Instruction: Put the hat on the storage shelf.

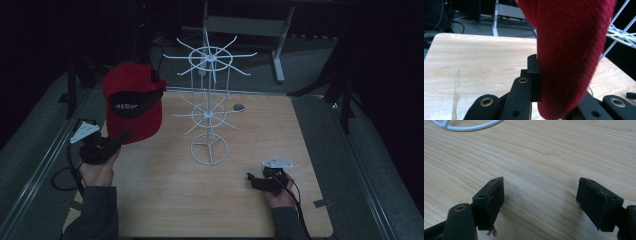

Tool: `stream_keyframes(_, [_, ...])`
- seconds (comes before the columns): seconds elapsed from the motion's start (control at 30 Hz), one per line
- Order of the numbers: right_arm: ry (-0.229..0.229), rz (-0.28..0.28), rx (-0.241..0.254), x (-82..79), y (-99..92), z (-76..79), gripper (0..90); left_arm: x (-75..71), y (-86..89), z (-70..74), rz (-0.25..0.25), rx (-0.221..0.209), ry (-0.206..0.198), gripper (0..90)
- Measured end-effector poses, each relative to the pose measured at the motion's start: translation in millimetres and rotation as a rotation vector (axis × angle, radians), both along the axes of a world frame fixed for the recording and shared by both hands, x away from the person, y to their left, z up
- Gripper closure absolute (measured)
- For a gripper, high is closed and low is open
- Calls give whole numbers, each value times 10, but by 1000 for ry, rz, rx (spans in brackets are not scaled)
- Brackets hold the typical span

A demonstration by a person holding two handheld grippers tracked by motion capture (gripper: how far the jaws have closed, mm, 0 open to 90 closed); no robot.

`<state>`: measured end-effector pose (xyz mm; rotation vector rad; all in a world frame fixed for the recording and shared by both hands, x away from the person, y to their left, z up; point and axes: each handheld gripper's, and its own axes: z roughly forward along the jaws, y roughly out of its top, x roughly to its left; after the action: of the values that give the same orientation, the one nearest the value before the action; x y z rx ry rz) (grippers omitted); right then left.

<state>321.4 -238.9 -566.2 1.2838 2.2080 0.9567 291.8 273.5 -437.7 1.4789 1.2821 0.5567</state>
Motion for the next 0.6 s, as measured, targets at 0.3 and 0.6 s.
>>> stream_keyframes(0.3, [0,0,0,0,0,0,223,-4,-15,97,6,-14,-35,853])
stream_keyframes(0.6, [0,-2,3,0,2,0,223,-16,-31,156,6,-26,-58,853])
